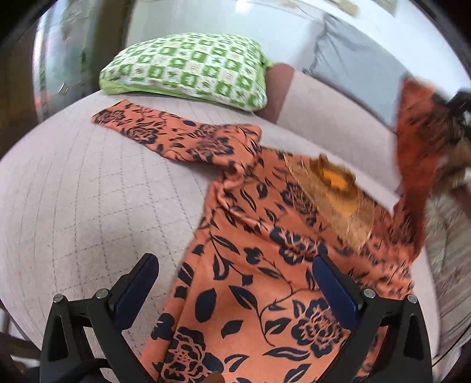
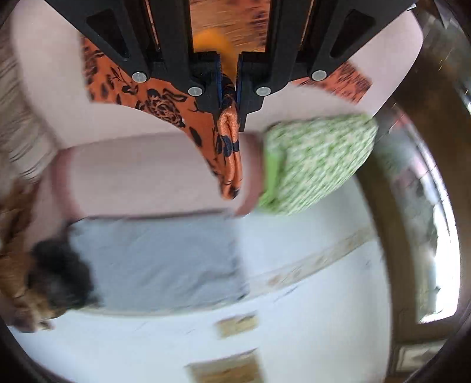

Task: Fold small clothes
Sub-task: 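Fold the held sleeve and blouse side inward over the body, release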

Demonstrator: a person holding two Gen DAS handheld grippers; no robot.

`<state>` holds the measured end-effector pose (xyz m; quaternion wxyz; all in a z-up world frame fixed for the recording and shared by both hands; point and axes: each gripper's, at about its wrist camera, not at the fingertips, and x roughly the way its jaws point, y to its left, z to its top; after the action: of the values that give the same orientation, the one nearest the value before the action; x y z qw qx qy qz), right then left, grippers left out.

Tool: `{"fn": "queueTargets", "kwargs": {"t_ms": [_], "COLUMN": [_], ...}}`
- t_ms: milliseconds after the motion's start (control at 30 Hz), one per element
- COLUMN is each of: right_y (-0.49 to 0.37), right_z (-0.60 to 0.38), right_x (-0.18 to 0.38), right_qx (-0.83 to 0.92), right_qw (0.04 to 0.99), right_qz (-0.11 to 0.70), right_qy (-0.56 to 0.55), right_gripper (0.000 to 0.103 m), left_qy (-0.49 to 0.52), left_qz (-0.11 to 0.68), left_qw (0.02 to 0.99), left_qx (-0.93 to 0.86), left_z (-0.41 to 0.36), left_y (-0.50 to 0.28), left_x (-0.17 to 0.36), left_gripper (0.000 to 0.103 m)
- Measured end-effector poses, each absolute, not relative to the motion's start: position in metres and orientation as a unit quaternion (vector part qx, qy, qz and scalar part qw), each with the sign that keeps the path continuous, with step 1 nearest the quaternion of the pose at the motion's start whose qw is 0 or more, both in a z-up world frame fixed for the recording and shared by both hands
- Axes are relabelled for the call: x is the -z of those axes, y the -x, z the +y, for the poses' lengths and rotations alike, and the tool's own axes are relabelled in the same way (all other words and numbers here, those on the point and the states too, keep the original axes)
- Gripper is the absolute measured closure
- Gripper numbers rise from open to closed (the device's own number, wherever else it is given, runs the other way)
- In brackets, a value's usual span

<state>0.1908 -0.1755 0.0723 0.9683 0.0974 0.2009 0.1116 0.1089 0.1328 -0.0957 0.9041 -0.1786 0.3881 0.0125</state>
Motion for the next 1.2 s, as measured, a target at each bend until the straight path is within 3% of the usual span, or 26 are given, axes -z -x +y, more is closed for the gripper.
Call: {"fn": "queueTargets", "kwargs": {"t_ms": [67,133,167,200,300,500,767,933,1033,1133,1167,1200], "right_y": [-0.214,-0.245,-0.259,-0.276,-0.275,-0.235,-0.226,-0.252,-0.277,-0.295,-0.297,-0.299], "right_z": [-0.137,-0.105,-0.097,-0.096,-0.114,-0.207,-0.371,-0.41,-0.408,-0.397,-0.393,-0.385], "right_x": [-0.034,0.025,0.057,0.096,0.149,0.122,0.134,0.139,0.145,0.164,0.17,0.178], "right_qx": [-0.121,-0.126,-0.131,-0.137,-0.141,-0.134,-0.083,-0.071,-0.086,-0.099,-0.103,-0.112], "right_qw": [0.956,0.933,0.917,0.893,0.858,0.878,0.864,0.867,0.862,0.848,0.843,0.837], "right_qz": [0.247,0.326,0.365,0.415,0.468,0.413,0.368,0.394,0.421,0.461,0.473,0.485], "right_qy": [-0.099,-0.09,-0.092,-0.106,-0.159,-0.202,-0.334,-0.295,-0.269,-0.241,-0.236,-0.227], "right_gripper": [0.089,0.062,0.029,0.023,0.023,0.019,0.019,0.02,0.028,0.052,0.083,0.087], "left_qy": [0.191,0.178,0.17,0.158,0.123,0.113,0.085,0.066,0.048,0.034,0.028,0.022], "left_qz": [0.386,0.389,0.389,0.389,0.387,0.402,0.416,0.427,0.438,0.445,0.448,0.45], "left_qw": [0.902,0.904,0.905,0.907,0.913,0.908,0.902,0.897,0.892,0.89,0.889,0.888], "left_qx": [-0.016,-0.02,-0.022,-0.023,-0.027,0.023,0.077,0.099,0.099,0.097,0.096,0.094], "left_z": [0.139,0.139,0.138,0.136,0.13,0.112,0.08,0.054,0.041,0.037,0.037,0.036], "left_y": [-0.109,-0.11,-0.109,-0.109,-0.109,-0.114,-0.153,-0.207,-0.231,-0.248,-0.253,-0.258], "left_x": [0.095,0.095,0.095,0.095,0.096,0.101,0.082,0.084,0.098,0.111,0.115,0.117], "left_gripper": [0.0,0.0,0.0,0.0,0.0,0.0,0.0,0.0,0.0,0.0,0.0,0.0]}}
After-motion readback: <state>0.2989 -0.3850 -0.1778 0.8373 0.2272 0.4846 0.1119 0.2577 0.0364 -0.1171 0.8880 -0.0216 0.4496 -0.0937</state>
